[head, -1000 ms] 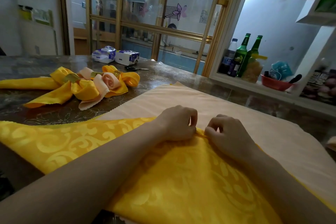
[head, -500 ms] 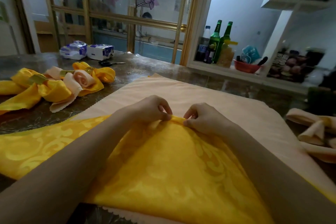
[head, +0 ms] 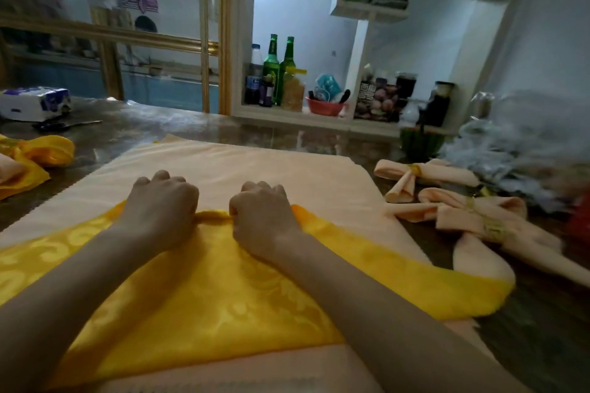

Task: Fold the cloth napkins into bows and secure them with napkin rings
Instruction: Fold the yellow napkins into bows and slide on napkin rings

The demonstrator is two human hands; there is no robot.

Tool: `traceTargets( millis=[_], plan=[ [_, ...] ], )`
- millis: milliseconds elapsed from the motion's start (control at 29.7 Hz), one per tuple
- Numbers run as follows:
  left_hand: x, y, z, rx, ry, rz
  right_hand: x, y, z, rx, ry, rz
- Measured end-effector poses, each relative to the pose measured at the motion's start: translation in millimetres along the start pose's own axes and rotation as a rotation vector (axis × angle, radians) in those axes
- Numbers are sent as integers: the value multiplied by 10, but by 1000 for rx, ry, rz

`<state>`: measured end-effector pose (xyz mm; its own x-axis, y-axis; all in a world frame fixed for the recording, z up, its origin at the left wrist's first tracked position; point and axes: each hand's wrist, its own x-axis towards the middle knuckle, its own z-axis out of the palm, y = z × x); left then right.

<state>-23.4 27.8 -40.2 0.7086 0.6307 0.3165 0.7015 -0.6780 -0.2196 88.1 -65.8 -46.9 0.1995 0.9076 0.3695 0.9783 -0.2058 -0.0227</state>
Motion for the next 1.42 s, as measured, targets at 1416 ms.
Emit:
traceTargets(
  millis=[1416],
  plan=[
    [-167,-6,163,-320,98,30,10,68,202,237,64,21]
  ],
)
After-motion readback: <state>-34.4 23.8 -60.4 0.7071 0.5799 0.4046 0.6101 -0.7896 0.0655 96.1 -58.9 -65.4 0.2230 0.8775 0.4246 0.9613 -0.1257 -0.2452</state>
